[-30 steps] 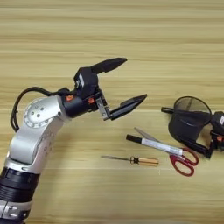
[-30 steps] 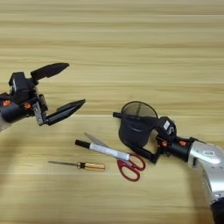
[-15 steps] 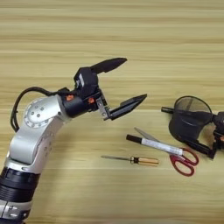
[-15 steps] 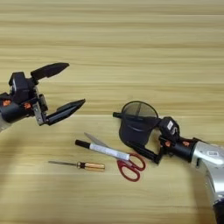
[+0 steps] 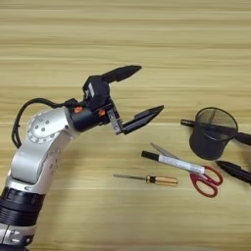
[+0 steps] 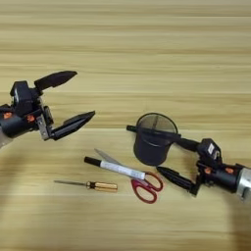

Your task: Move the objects on the table

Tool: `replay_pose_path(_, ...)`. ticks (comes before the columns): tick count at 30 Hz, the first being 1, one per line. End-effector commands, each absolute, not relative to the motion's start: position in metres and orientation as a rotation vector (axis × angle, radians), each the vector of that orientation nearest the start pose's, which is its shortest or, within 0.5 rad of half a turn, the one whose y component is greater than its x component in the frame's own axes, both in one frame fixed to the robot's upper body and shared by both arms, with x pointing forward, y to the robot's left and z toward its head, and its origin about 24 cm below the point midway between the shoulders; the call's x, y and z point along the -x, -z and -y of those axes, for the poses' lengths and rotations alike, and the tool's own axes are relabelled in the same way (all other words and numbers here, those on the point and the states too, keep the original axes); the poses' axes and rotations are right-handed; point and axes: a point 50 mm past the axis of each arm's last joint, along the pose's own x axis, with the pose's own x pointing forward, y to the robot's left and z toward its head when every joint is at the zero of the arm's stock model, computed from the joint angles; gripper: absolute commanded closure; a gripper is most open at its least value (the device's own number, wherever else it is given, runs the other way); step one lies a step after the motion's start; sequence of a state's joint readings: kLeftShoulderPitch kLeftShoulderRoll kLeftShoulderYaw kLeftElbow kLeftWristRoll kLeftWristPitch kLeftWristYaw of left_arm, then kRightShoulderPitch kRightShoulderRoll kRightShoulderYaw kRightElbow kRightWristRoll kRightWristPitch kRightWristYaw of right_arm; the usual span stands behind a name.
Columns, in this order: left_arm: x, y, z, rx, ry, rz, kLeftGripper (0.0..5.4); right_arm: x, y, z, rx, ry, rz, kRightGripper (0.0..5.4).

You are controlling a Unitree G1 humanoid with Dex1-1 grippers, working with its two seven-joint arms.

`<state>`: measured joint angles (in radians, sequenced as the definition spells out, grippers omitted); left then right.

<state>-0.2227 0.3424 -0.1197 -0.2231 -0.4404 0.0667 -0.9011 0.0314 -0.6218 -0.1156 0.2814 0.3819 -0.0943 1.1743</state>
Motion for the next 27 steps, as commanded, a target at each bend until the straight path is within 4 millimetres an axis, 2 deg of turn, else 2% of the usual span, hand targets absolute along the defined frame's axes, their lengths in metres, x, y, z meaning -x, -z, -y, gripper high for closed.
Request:
replay_pose_path(1, -0.254, -0.143, -0.121, -0.090, 1.159, 0.343, 0.00, -0.210, -0.052, 0.278, 0.151, -0.952, -0.219, 0.04)
replay_pose_path(14, -0.257, -0.139, -0.120, -0.110, 1.158, 0.342, 0.00, -0.207, -0.084, 0.290, 0.124, -0.962, -0.086, 0.04)
replay_pose_path(22, -0.256, -0.139, -0.120, -0.112, 1.149, 0.349, 0.00, -0.219, -0.132, 0.275, -0.088, -0.929, 0.251, 0.04)
replay_pose_path(27, -0.255, -0.139, -0.120, -0.109, 1.144, 0.353, 0.00, -0.231, -0.150, 0.263, -0.091, -0.837, 0.329, 0.04)
